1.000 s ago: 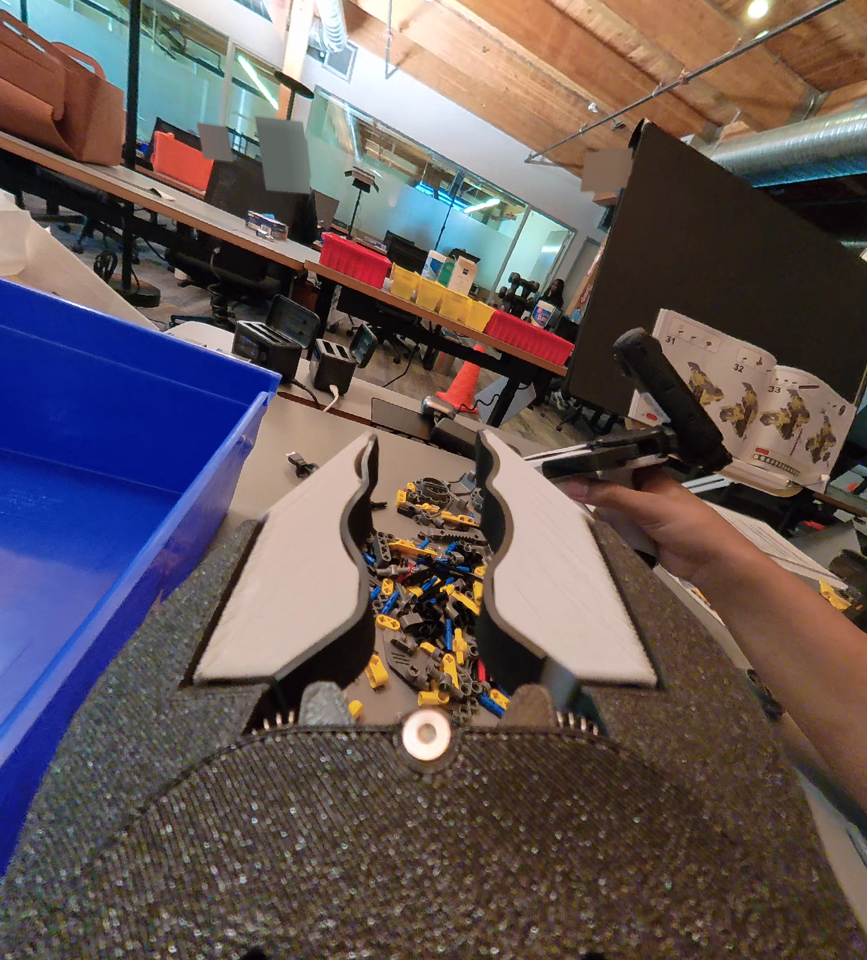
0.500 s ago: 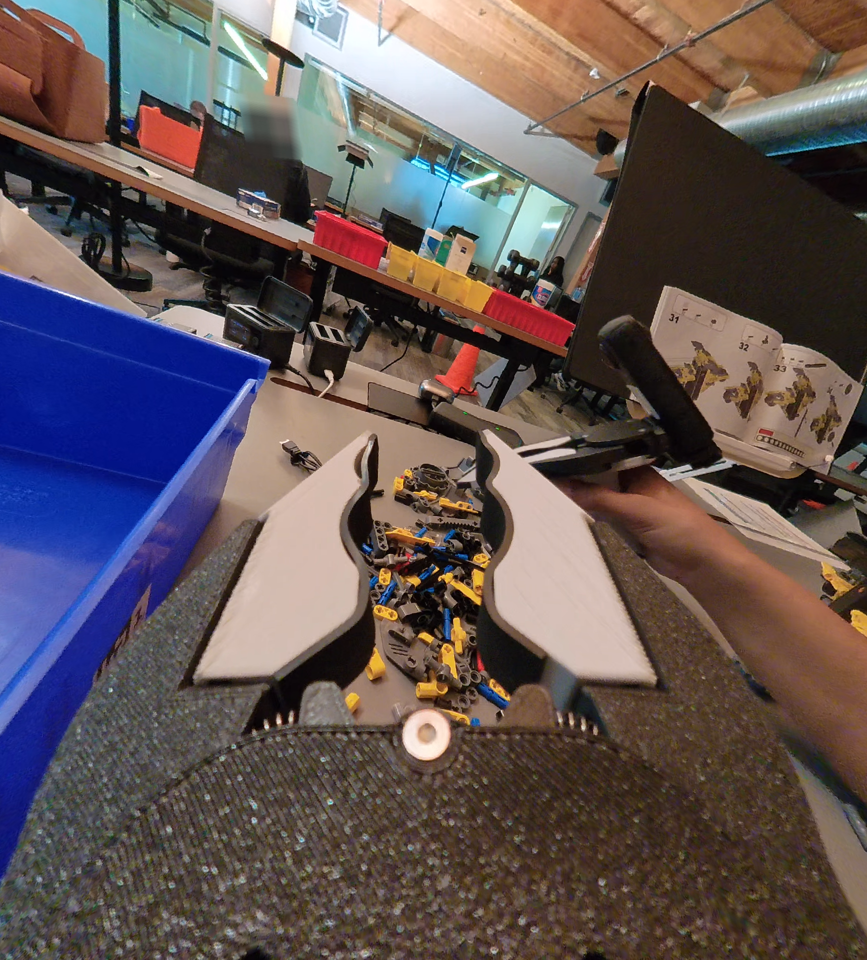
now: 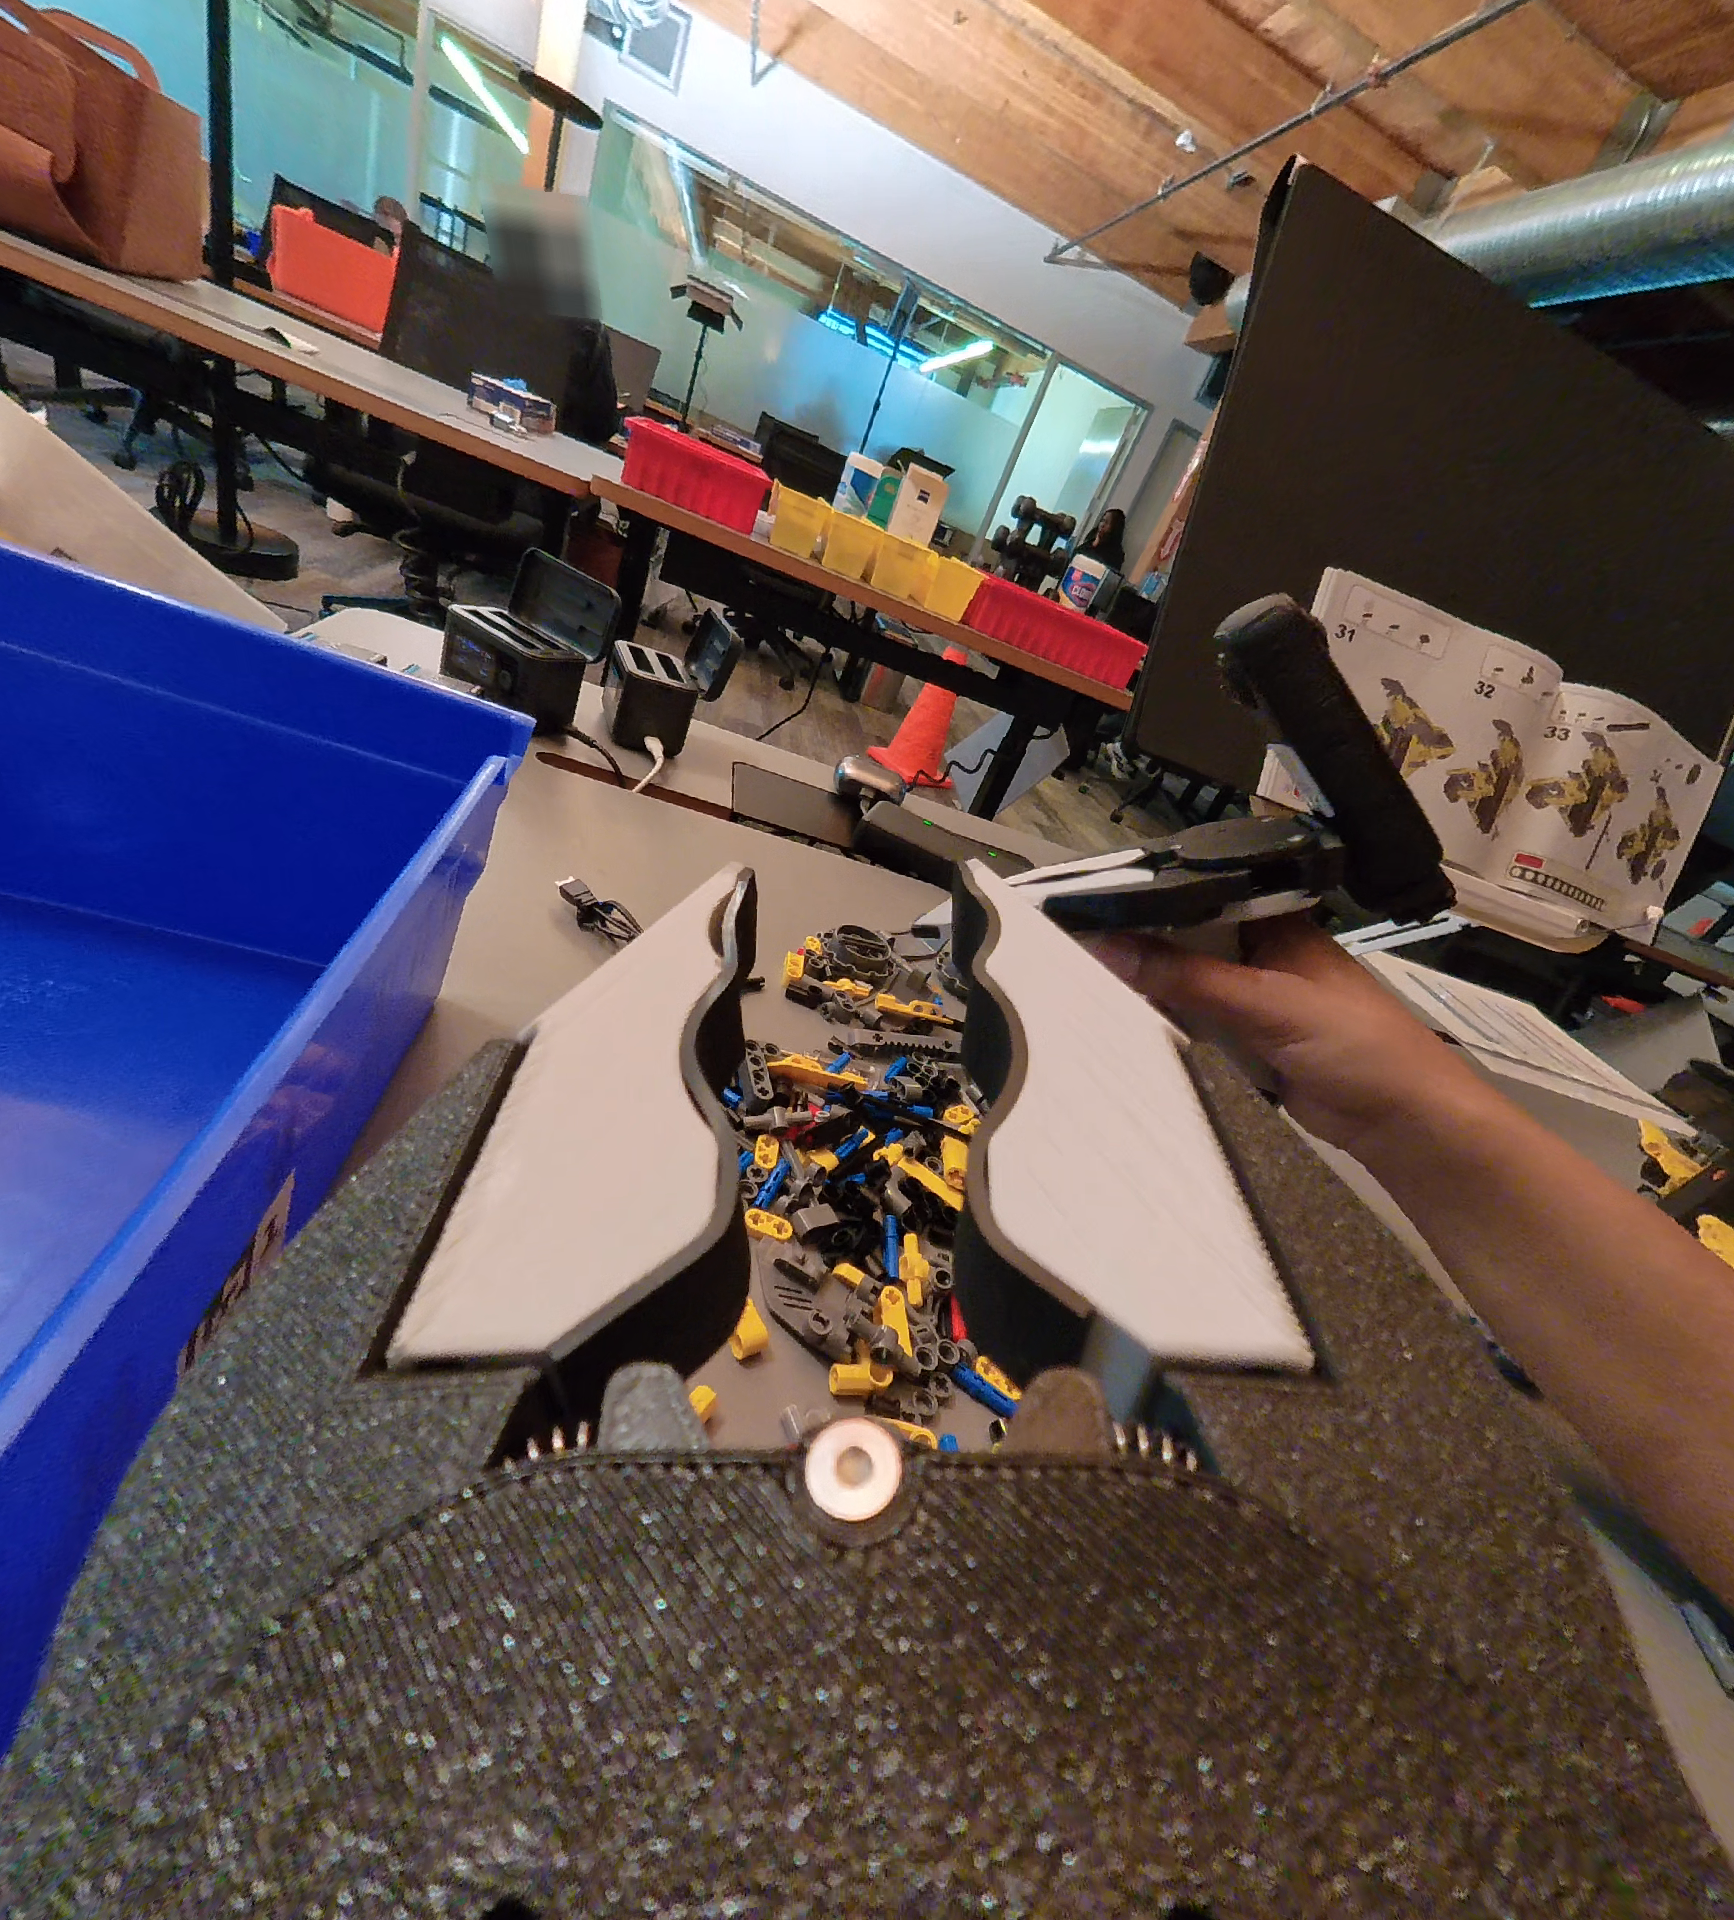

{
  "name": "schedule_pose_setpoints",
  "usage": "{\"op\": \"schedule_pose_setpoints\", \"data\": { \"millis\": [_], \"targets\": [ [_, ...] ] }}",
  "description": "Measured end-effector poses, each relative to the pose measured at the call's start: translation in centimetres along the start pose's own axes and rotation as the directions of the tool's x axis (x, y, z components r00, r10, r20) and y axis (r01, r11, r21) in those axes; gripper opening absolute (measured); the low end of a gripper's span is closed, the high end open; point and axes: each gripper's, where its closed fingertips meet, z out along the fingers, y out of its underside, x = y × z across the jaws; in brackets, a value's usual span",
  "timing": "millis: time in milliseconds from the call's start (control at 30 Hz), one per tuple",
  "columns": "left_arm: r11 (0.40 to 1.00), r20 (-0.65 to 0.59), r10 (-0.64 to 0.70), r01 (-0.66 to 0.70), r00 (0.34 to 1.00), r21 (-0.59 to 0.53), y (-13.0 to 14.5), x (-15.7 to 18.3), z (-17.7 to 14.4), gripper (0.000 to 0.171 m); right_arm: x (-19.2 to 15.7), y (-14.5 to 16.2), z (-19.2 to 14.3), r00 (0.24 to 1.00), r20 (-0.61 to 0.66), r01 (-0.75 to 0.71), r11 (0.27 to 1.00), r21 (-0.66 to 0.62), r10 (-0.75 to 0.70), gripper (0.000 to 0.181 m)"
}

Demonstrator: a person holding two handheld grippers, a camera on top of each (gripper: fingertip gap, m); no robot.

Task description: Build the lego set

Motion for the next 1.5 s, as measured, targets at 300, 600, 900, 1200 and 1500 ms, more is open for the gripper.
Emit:
{"op": "schedule_pose_setpoints", "data": {
  "millis": [300, 600, 900, 1200, 1500],
  "targets": [
    [1.000, 0.002, 0.006, -0.006, 1.000, -0.006, 0.1, 0.0, 0.1, 0.034, -0.6, -0.4, -0.4, 1.000, -0.001, 0.030, 1.000, -0.002, -0.030, 0.007],
    [1.000, 0.003, 0.014, -0.014, 1.000, -0.016, 0.3, 0.1, 0.2, 0.033, -1.1, -1.3, -1.8, 0.999, 0.003, 0.039, 0.999, 0.021, -0.039, 0.010],
    [1.000, -0.003, 0.012, -0.012, 1.000, -0.023, 0.5, 0.2, 0.3, 0.034, -3.5, -3.1, -4.2, 0.993, -0.014, 0.121, 0.992, 0.045, -0.121, 0.019],
    [1.000, -0.005, 0.009, -0.009, 1.000, -0.026, 0.5, 0.3, 0.4, 0.034, -5.4, -3.8, -5.3, 0.986, -0.004, 0.167, 0.984, 0.054, -0.167, 0.021],
    [1.000, -0.008, 0.006, -0.006, 1.000, -0.028, 0.6, 0.3, 0.4, 0.034, -5.6, -4.1, -6.0, 0.986, -0.003, 0.167, 0.984, 0.063, -0.167, 0.022]
  ]
}}
